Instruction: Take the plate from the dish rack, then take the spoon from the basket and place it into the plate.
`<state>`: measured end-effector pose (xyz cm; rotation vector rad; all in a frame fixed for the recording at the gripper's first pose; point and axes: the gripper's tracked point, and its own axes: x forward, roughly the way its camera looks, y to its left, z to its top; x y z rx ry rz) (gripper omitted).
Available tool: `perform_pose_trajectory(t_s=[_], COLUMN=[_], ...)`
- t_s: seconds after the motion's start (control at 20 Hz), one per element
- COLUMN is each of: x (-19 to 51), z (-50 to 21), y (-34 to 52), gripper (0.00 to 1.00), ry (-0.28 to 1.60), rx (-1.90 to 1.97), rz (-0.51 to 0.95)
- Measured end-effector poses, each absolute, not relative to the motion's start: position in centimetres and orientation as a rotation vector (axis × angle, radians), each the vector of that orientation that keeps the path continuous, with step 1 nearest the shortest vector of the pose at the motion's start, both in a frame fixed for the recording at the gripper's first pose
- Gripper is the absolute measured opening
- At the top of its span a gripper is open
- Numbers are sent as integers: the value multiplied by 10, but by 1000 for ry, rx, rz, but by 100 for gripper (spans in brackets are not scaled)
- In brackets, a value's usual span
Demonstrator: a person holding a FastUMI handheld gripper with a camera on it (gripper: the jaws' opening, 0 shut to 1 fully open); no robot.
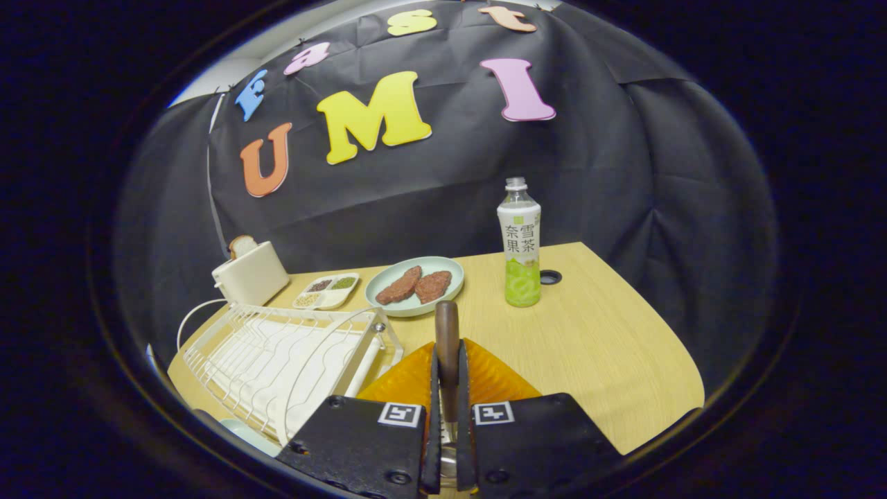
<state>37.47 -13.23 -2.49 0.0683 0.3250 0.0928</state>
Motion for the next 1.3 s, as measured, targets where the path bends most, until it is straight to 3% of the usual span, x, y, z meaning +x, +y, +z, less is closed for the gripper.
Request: perform_pose_trajectory(t_s=[0.45, 0.8, 1.3], x=[323, 230, 136], z=[41, 89, 42], y=[-126, -75, 35], gripper=[12, 12, 12], ry=[88, -82, -113], rx=[-41, -172, -148], rz=[26, -20, 13])
